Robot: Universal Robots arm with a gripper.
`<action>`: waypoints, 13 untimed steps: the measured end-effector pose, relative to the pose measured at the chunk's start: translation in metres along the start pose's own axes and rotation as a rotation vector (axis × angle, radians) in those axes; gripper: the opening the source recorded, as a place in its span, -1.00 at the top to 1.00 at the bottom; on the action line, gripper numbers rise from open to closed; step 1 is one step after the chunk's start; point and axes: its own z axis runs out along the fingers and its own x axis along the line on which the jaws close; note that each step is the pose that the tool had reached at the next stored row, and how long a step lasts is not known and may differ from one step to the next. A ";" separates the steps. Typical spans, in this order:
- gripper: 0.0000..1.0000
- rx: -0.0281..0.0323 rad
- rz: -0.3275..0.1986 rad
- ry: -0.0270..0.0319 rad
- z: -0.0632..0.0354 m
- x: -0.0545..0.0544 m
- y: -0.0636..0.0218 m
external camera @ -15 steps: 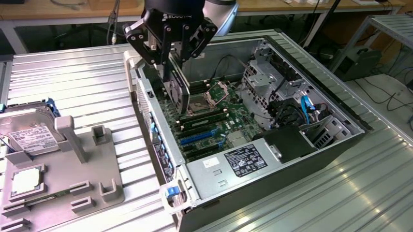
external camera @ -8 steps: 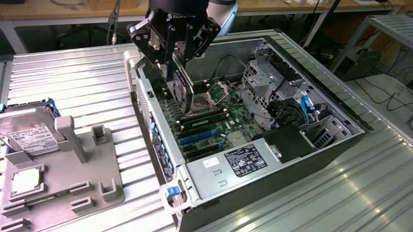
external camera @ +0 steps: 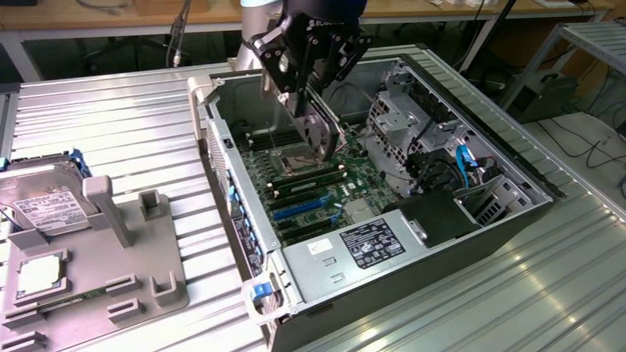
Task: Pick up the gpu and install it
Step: 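Pick up the gpu and move the gpu toward the slot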
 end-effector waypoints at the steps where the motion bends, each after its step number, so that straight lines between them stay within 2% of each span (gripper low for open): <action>1: 0.44 0.0004 0.011 -0.0002 0.0004 -0.007 -0.0007; 4: 0.44 0.0004 0.012 -0.0003 0.0003 -0.029 -0.0032; 13: 0.44 0.0004 0.012 -0.0003 0.0003 -0.038 -0.0041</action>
